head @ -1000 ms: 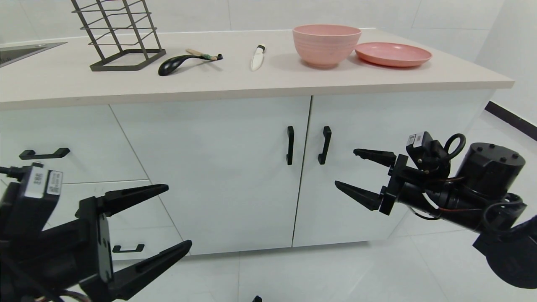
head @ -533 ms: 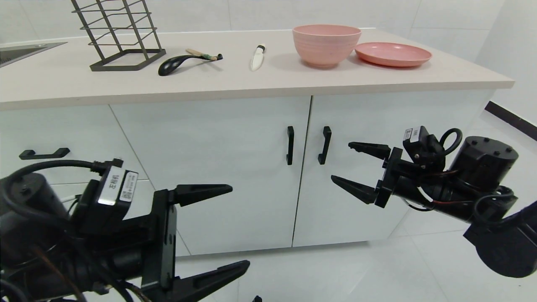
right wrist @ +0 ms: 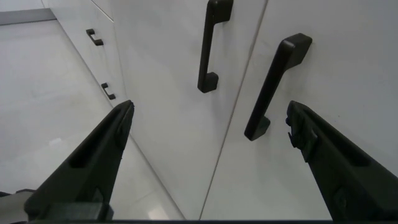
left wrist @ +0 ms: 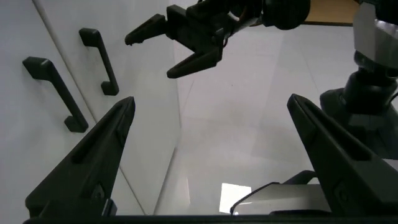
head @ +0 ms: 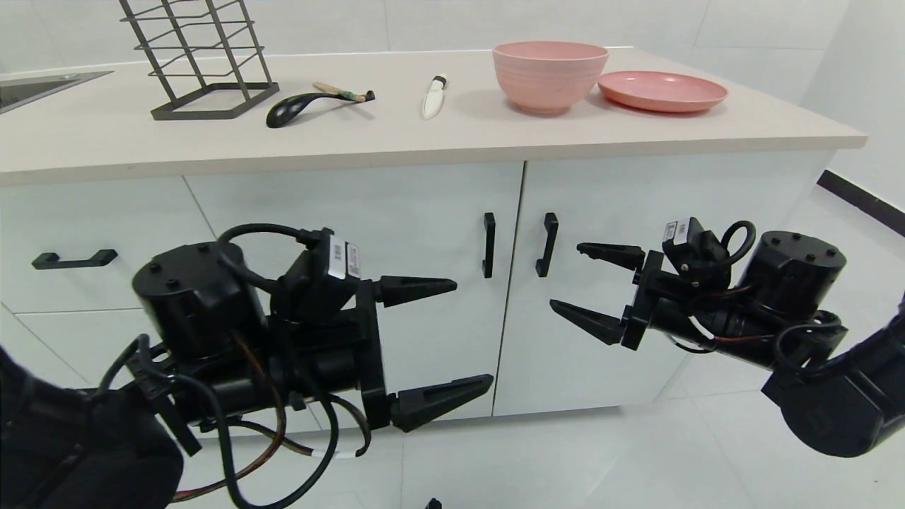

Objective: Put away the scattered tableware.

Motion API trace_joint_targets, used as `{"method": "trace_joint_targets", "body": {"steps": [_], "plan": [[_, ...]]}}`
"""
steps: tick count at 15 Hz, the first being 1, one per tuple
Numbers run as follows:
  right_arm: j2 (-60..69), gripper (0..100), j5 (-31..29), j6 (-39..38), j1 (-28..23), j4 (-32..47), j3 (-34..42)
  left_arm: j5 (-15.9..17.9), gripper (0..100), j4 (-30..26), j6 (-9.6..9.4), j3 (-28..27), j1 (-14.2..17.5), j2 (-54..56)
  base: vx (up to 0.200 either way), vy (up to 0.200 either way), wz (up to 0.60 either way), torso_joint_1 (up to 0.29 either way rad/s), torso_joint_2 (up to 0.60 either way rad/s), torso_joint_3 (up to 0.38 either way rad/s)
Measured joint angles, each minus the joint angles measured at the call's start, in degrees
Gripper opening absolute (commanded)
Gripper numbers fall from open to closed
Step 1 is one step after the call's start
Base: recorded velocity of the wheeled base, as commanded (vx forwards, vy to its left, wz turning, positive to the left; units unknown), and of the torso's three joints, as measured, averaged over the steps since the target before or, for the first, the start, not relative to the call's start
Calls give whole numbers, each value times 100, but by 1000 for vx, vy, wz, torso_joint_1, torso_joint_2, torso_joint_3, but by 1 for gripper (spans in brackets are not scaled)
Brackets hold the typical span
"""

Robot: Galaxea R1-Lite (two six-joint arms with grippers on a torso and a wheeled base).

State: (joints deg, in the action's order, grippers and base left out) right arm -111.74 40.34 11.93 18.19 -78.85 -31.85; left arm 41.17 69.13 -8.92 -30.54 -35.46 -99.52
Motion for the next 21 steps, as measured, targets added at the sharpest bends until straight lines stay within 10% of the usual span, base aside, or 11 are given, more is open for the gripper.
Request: {"method": "trace_joint_targets", "body": {"steps": [14, 21], "plan": [[-923, 100, 405, 16, -160, -112, -1003, -406, 100, 30, 61, -1211, -87, -1479, 0, 0, 0, 0, 0, 0], [-1296, 100, 635, 87, 52, -165, -1401, -1118, 100, 30, 321, -1329, -59, -1665, 0, 0, 0, 0, 0, 0]]}}
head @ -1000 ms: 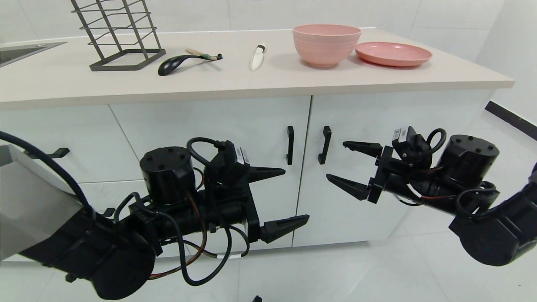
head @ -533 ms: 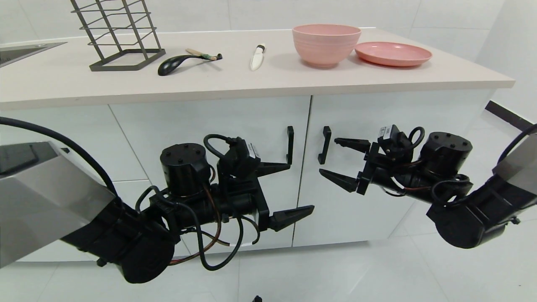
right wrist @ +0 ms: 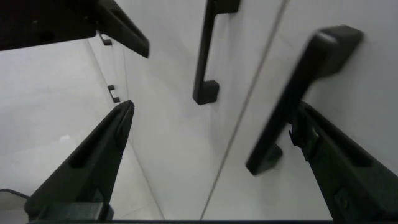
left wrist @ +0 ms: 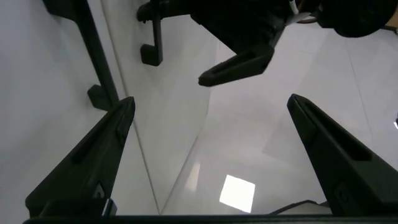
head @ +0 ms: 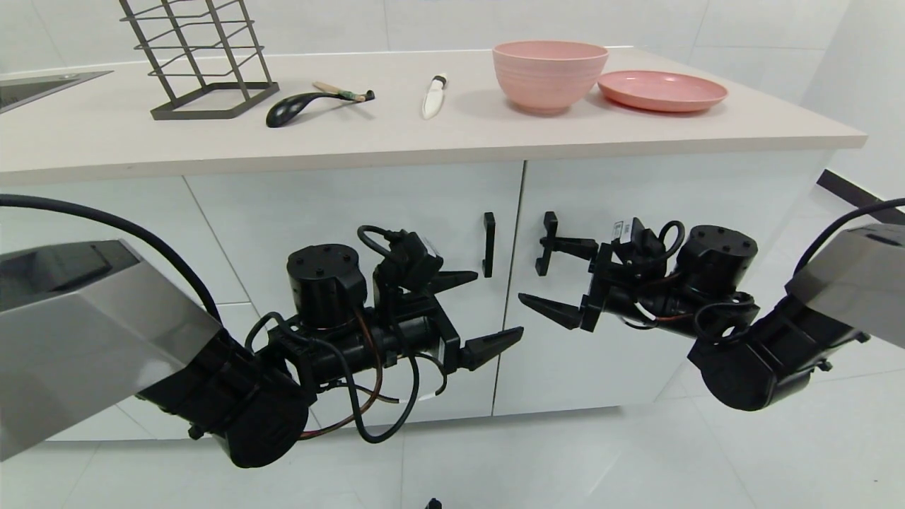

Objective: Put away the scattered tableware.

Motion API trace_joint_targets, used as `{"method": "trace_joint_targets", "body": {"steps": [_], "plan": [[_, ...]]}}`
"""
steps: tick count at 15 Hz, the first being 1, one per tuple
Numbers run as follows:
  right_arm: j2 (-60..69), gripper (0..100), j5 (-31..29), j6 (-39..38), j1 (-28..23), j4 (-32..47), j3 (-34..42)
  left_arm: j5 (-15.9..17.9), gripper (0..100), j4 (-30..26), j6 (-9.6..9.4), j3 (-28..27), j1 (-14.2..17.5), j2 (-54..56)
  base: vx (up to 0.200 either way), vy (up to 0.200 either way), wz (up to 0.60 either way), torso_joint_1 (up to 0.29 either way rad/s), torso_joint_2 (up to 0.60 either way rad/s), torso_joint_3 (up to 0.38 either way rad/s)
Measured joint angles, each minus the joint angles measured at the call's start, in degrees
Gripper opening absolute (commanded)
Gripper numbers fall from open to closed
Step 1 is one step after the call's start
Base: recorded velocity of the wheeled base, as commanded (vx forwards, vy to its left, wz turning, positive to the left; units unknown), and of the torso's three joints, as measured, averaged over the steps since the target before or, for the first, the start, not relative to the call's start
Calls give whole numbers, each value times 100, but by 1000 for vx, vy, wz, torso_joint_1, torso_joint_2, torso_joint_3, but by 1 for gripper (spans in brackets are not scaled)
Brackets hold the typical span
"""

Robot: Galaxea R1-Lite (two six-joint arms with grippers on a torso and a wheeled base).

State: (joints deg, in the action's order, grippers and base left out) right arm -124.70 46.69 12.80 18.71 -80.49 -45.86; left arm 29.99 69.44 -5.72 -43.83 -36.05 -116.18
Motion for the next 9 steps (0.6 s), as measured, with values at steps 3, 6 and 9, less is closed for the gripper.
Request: {"method": "trace_joint_targets", "body": {"steps": [3, 6, 9], "plan": [[-122, 100, 169, 2, 68, -6, -144, -11, 100, 0, 2, -24, 2, -13, 0, 0, 0, 0, 0, 0], [-176, 100, 449, 0, 52, -20, -143, -10, 100, 5, 4, -166, 0, -26, 0, 0, 0, 0, 0, 0], [-154, 100, 690, 2, 52, -39, -33, -11, 100, 5, 9, -300, 2, -89, 0, 0, 0, 0, 0, 0]]}}
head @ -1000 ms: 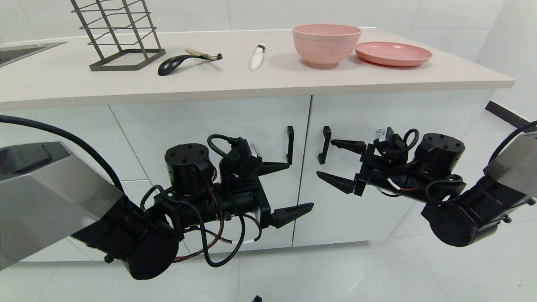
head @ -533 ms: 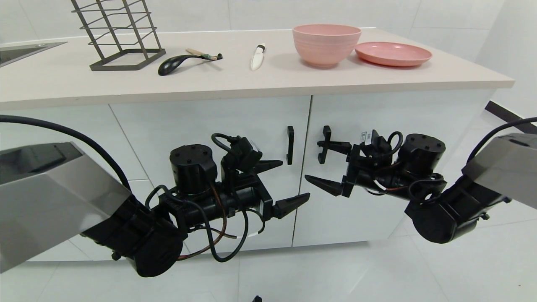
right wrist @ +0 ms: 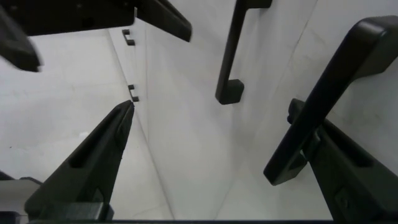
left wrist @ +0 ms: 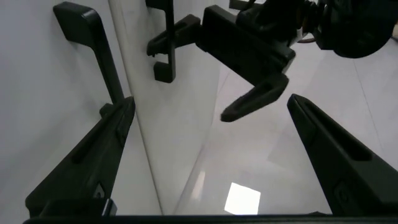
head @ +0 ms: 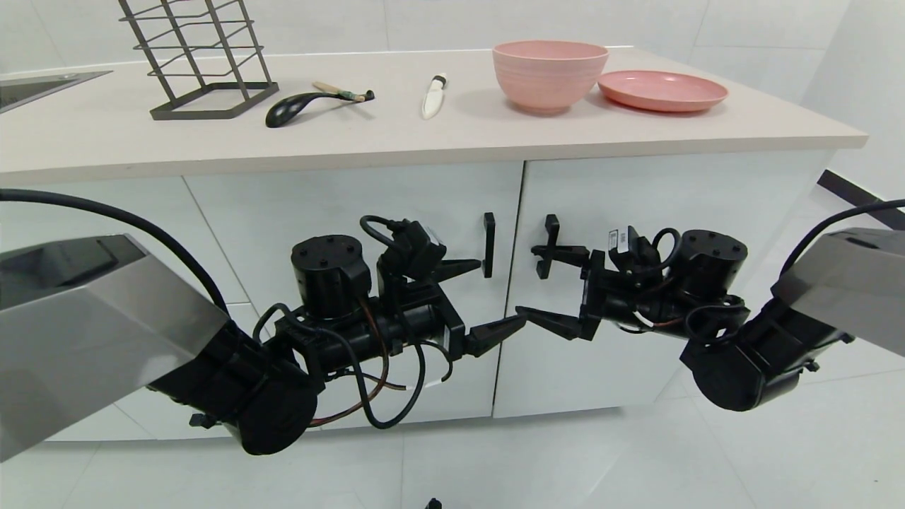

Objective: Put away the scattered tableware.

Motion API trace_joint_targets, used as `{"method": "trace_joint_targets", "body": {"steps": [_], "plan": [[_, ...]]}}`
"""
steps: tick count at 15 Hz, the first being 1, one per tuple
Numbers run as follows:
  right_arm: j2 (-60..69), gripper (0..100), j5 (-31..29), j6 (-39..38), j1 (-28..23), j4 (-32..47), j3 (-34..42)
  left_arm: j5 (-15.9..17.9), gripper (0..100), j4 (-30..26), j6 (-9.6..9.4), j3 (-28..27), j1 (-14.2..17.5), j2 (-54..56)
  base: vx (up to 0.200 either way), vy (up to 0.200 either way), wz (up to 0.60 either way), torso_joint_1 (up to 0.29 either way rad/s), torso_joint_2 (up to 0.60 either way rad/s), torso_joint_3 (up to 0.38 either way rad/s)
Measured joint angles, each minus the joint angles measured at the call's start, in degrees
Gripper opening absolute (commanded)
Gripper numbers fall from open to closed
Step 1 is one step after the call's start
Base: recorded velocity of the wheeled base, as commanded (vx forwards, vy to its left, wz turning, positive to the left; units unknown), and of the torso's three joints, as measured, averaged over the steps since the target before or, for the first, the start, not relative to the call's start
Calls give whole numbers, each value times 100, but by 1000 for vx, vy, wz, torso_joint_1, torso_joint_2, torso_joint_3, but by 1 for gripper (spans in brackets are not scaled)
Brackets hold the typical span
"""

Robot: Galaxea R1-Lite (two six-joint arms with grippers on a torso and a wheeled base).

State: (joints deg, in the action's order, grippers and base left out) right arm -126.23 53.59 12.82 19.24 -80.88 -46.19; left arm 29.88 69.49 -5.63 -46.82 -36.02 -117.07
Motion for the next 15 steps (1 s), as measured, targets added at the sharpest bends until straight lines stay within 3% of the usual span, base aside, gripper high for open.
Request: {"method": "trace_joint_targets", "body": {"steps": [5, 15], "plan": [[311, 100, 296, 1, 7, -32, 501, 1, 100, 102, 93, -210, 50, -182, 0, 0, 0, 0, 0, 0], [1408, 100, 525, 94, 50, 23, 2002, 9, 100, 173, 90, -805, -39, -645, 0, 0, 0, 0, 0, 0]]}}
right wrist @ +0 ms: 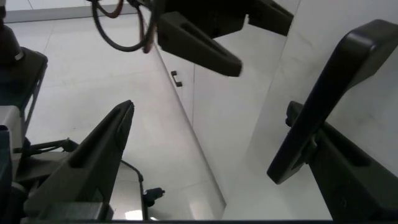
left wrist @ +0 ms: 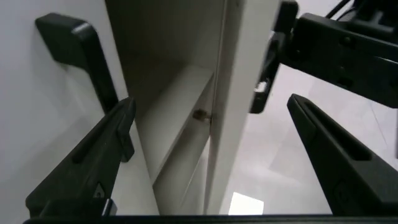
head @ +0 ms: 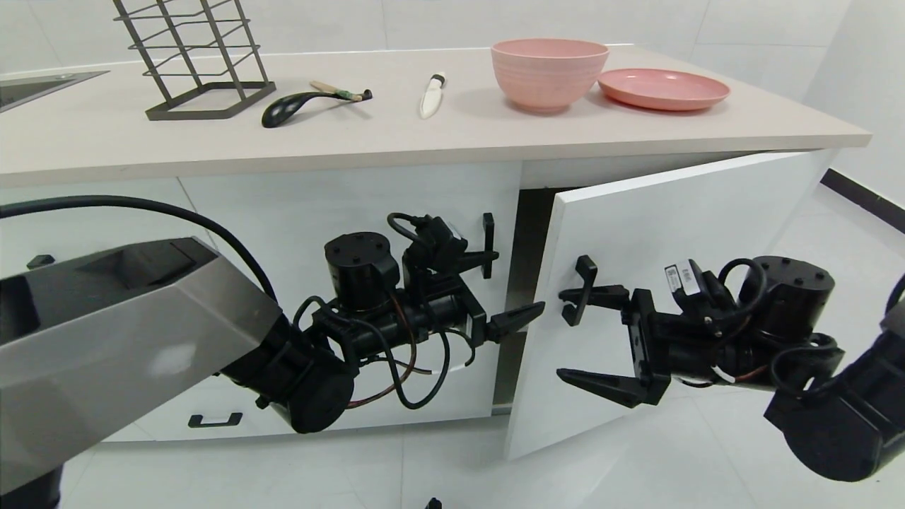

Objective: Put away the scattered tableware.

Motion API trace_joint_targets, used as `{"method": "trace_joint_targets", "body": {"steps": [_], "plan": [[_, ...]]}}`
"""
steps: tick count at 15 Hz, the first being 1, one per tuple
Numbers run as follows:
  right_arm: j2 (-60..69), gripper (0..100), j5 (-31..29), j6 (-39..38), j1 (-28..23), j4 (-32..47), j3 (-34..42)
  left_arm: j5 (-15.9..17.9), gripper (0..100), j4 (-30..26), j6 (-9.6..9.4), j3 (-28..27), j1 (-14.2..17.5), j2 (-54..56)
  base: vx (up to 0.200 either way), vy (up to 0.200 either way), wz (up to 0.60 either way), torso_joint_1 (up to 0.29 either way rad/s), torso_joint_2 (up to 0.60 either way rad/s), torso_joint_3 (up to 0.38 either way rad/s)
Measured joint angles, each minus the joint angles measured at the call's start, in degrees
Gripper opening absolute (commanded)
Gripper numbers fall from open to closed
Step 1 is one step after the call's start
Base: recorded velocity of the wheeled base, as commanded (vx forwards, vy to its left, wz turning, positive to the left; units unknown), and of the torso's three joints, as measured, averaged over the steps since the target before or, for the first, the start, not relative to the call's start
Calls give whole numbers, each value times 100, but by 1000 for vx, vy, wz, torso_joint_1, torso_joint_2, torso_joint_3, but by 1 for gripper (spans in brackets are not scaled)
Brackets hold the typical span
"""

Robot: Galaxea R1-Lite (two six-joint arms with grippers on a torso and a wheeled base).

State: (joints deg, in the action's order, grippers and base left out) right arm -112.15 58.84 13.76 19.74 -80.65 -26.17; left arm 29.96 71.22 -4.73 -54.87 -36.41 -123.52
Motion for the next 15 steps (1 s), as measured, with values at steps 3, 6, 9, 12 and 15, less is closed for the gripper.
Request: {"method": "trace_joint_targets", "body": {"steps": [3, 6, 9, 12, 15], "plan": [[306, 100, 2, 11, 24, 7, 390, 63, 100, 288, 13, -356, -156, -190, 0, 0, 0, 0, 0, 0], [507, 100, -13, 17, 73, 11, 608, 66, 100, 512, 154, -786, -396, -402, 0, 0, 0, 0, 0, 0], [592, 100, 0, 22, 79, 16, 691, 83, 100, 783, 358, -1046, -625, -597, 0, 0, 0, 0, 0, 0], [612, 100, 35, 41, 57, -30, 700, 68, 100, 881, 451, -1084, -846, -683, 0, 0, 0, 0, 0, 0], [617, 100, 139, 74, -130, -121, 685, 68, 100, 1097, 557, -1095, -1047, -750, 0, 0, 0, 0, 0, 0]]}}
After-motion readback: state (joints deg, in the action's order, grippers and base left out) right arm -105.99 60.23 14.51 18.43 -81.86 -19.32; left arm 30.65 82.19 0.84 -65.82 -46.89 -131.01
